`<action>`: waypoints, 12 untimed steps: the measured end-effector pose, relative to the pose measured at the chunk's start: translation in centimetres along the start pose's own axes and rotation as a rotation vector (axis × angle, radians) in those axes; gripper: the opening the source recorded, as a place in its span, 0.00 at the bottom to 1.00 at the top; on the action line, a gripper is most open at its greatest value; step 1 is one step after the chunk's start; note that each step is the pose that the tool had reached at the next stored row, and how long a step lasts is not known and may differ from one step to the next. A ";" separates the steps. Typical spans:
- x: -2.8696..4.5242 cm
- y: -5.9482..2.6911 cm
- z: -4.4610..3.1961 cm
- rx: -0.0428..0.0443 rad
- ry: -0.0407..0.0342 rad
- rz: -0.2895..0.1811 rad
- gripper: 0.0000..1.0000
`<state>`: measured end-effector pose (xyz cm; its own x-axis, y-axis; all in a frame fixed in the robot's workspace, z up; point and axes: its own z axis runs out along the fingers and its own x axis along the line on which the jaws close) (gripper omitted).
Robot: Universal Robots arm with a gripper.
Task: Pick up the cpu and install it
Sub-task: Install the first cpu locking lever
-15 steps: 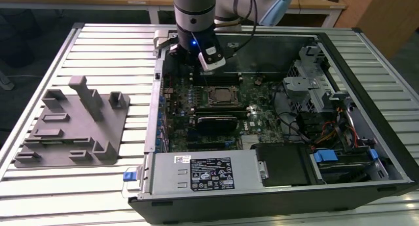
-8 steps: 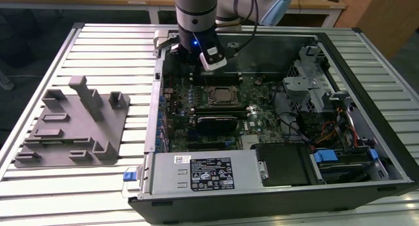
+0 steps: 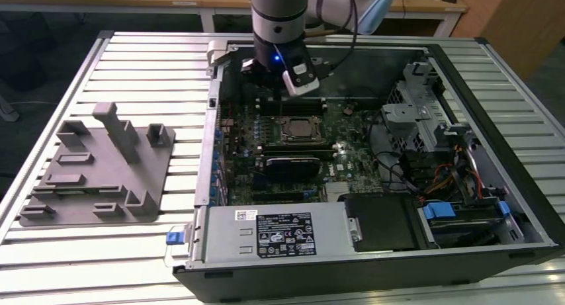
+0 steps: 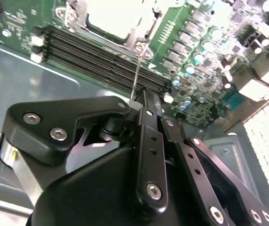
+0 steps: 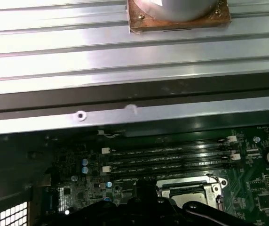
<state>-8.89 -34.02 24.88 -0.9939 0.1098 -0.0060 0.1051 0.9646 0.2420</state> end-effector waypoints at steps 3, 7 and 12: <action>-0.76 0.07 0.04 0.0007 -0.0001 0.000 0.11; -1.74 0.18 0.09 0.0025 -0.0003 0.000 0.11; -1.91 0.19 0.10 0.0024 -0.0004 0.000 0.11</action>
<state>-6.98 -34.02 24.84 -0.9939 0.1099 -0.0064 0.1052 0.9651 0.2396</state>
